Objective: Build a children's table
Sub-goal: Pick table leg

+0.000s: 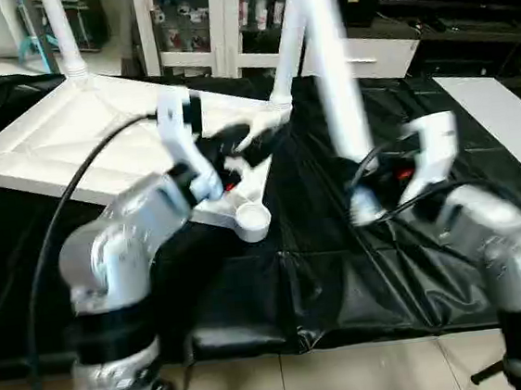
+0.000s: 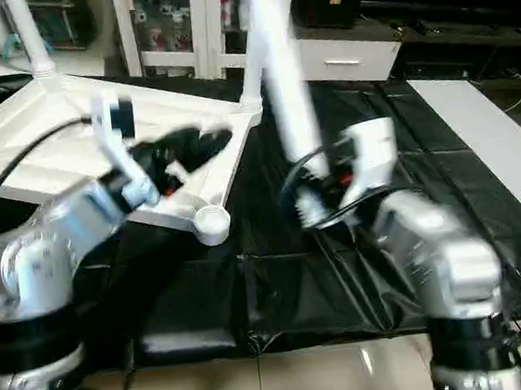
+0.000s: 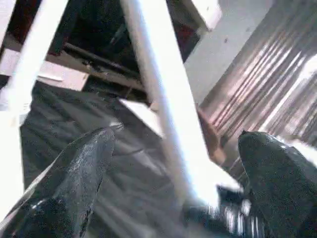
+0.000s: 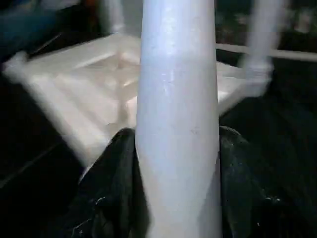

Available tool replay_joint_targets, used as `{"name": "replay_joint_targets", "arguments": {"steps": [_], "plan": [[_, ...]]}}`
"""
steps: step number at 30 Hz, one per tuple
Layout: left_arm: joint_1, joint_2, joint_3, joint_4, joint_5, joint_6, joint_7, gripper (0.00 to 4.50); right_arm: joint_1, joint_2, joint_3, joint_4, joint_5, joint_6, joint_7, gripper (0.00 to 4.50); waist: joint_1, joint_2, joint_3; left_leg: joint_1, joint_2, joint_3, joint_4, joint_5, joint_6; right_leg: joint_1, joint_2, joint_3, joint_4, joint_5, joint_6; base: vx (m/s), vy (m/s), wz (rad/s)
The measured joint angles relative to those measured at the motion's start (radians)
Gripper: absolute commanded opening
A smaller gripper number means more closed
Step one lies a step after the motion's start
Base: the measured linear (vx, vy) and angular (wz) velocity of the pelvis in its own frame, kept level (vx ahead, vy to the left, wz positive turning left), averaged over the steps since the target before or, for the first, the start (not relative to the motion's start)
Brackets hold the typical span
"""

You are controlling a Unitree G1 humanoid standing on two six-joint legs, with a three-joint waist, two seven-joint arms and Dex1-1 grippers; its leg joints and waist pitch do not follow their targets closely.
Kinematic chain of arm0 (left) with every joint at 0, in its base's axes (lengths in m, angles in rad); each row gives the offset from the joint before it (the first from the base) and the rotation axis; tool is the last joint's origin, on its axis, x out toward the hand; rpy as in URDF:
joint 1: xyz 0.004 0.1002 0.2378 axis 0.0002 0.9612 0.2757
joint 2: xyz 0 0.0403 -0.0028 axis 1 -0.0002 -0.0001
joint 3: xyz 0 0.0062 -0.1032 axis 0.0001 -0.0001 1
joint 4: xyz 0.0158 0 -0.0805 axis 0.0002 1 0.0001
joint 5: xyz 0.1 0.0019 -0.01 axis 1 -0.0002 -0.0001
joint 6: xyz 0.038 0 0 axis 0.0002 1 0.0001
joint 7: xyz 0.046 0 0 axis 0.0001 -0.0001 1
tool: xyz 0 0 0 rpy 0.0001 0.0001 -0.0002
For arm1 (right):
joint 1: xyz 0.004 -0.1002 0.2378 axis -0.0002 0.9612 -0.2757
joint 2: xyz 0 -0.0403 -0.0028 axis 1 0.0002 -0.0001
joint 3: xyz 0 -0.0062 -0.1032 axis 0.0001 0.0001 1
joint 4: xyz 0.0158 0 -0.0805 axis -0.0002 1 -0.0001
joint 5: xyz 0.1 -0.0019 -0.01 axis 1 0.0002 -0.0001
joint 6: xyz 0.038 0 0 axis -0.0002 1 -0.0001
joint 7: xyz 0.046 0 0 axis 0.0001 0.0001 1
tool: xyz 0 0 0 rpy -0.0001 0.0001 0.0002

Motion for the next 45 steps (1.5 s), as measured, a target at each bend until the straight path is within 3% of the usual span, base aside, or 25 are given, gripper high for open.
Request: {"name": "replay_joint_targets", "arguments": {"steps": [3, 10, 17, 30, 33, 35, 37, 38, 41, 44, 45], "plan": [[-0.036, -0.028, 0.023, 0.028, -0.016, 0.005, 0.037, 4.50, 0.001, -0.010, 0.085, -0.047, -0.035, -0.011, 0.016, 1.87, -0.001, 0.000, 0.000, -0.002, 0.000, -0.002, 0.000, 0.000, 0.000, 0.000, 0.000, -0.001, -0.002, 0.001, 0.002, 0.000, 0.000, 0.00], [-0.066, -0.073, 0.116, 0.066, -0.090, 0.027, 0.107, 4.50, 0.001, -0.023, 0.182, -0.068, -0.115, -0.069, 0.019, 1.87, 0.000, 0.000, 0.000, -0.005, 0.000, -0.002, 0.000, -0.001, 0.002, -0.001, 0.000, -0.001, -0.004, 0.001, 0.002, 0.000, 0.000, 0.00], [-0.069, -0.067, 0.116, 0.104, -0.065, 0.019, 0.168, 4.50, 0.001, -0.021, 0.217, -0.069, -0.136, -0.075, 0.018, 1.87, 0.001, -0.001, 0.000, -0.005, 0.000, -0.002, 0.000, -0.002, 0.003, 0.000, 0.000, -0.001, -0.004, 0.001, 0.002, 0.000, 0.000, 0.00], [-0.076, -0.053, 0.173, 0.123, -0.067, 0.011, 0.259, 4.50, -0.048, 0.014, 0.232, -0.010, -0.181, -0.103, -0.017, 1.87, 0.001, -0.005, 0.000, -0.005, 0.000, -0.002, 0.000, -0.001, 0.003, -0.001, 0.000, -0.001, -0.003, 0.002, 0.003, 0.000, 0.000, 0.00], [-0.076, -0.054, 0.174, 0.123, -0.069, 0.007, 0.262, 4.32, -0.052, 0.020, 0.237, -0.001, -0.191, -0.111, -0.026, 1.87, 0.002, -0.006, 0.000, -0.005, 0.000, -0.002, 0.000, -0.001, 0.003, 0.000, 0.000, -0.001, -0.003, 0.002, 0.003, 0.000, 0.000, 0.00], [-0.076, -0.054, 0.174, 0.123, -0.076, 0.008, 0.262, 3.96, -0.052, 0.025, 0.240, 0.000, -0.194, -0.111, -0.027, 1.87, 0.002, -0.006, 0.000, -0.005, 0.000, -0.002, 0.000, -0.001, 0.003, 0.000, 0.000, -0.001, -0.003, 0.002, 0.003, 0.000, 0.000, 0.00], [-0.076, -0.054, 0.174, 0.123, -0.086, 0.008, 0.262, 3.96, -0.052, 0.027, 0.244, 0.001, -0.195, -0.112, -0.027, 1.87, 0.002, -0.006, 0.000, -0.005, 0.000, -0.002, 0.000, -0.001, 0.003, 0.000, 0.000, -0.001, -0.003, 0.002, 0.003, 0.000, 0.000, 0.00], [-0.077, -0.055, 0.174, 0.123, -0.088, 0.008, 0.262, 3.78, -0.052, 0.027, 0.246, 0.001, -0.195, -0.112, -0.027, 2.22, 0.002, -0.006, 0.000, -0.005, 0.000, -0.002, 0.000, -0.001, 0.003, 0.000, 0.000, -0.001, -0.003, 0.002, 0.003, 0.000, 0.000, 0.00], [-0.077, -0.055, 0.174, 0.123, -0.089, 0.008, 0.263, 3.54, -0.052, 0.029, 0.253, 0.006, -0.196, -0.115, -0.026, 2.59, 0.001, -0.007, -0.001, -0.004, 0.000, -0.002, 0.000, -0.001, 0.003, 0.000, 0.000, -0.001, -0.003, 0.002, 0.003, 0.000, 0.000, 0.00], [-0.077, -0.054, 0.177, 0.125, -0.088, 0.004, 0.269, 3.54, -0.055, 0.032, 0.256, 0.010, -0.196, -0.123, -0.023, 2.67, 0.001, -0.007, 0.000, -0.004, 0.000, -0.002, 0.000, -0.001, 0.003, 0.000, 0.000, -0.001, -0.003, 0.002, 0.003, 0.000, 0.000, 0.00], [-0.077, -0.050, 0.181, 0.127, -0.088, -0.002, 0.272, 3.26, -0.061, 0.039, 0.256, 0.017, -0.195, -0.130, -0.018, 2.90, -0.001, -0.006, 0.000, -0.005, 0.000, -0.002, 0.001, -0.001, 0.003, 0.000, 0.000, -0.001, -0.003, 0.002, 0.003, 0.000, 0.000, 0.00]]}}
